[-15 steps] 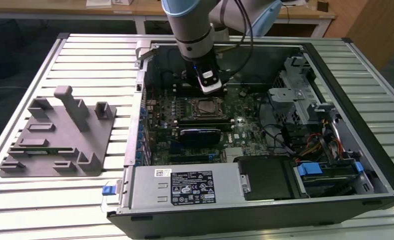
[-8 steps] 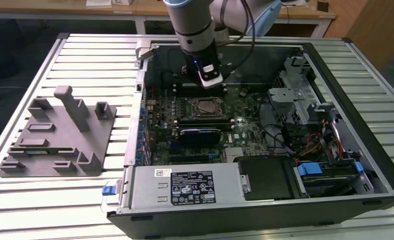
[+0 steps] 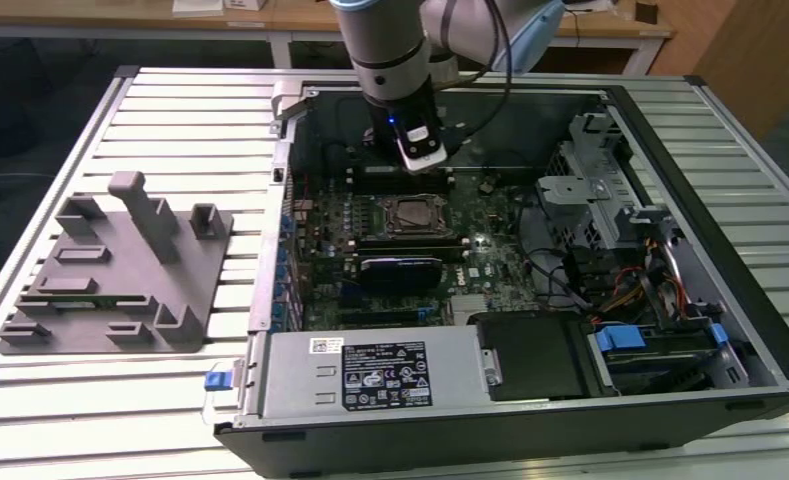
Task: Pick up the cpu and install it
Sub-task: 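Install the first cpu locking lever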
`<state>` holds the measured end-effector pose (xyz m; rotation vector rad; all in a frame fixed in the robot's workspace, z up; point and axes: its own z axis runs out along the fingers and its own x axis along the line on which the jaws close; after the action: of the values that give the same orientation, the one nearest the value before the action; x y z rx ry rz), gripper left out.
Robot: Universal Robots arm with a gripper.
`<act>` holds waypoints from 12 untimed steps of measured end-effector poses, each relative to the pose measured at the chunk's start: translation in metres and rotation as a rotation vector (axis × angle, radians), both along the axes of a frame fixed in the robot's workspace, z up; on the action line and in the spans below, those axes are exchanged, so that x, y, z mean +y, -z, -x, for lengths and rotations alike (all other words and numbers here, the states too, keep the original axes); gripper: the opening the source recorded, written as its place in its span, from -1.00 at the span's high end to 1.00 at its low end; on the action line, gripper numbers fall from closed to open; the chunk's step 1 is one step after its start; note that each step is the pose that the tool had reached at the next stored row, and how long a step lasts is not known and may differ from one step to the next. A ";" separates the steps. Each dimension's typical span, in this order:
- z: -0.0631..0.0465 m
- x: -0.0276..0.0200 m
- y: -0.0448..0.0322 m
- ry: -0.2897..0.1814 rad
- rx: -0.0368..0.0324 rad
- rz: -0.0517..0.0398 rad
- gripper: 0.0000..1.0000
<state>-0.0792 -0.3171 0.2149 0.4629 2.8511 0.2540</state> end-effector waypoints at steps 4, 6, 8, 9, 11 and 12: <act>-0.004 0.0000 0.0002 0.000 0.0073 0.0084 0.79; -0.007 0.0000 0.0003 0.000 0.0144 0.0116 0.79; -0.009 0.0000 0.0005 0.000 0.0275 0.0134 0.79; -0.010 0.0000 0.0006 0.000 0.0362 0.0138 0.79; -0.013 0.0000 0.0007 0.000 0.0573 0.0140 0.79; -0.014 -0.0001 0.0008 0.000 0.0694 0.0141 0.79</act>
<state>-0.0656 -0.3171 0.2141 0.4777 2.9184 0.2219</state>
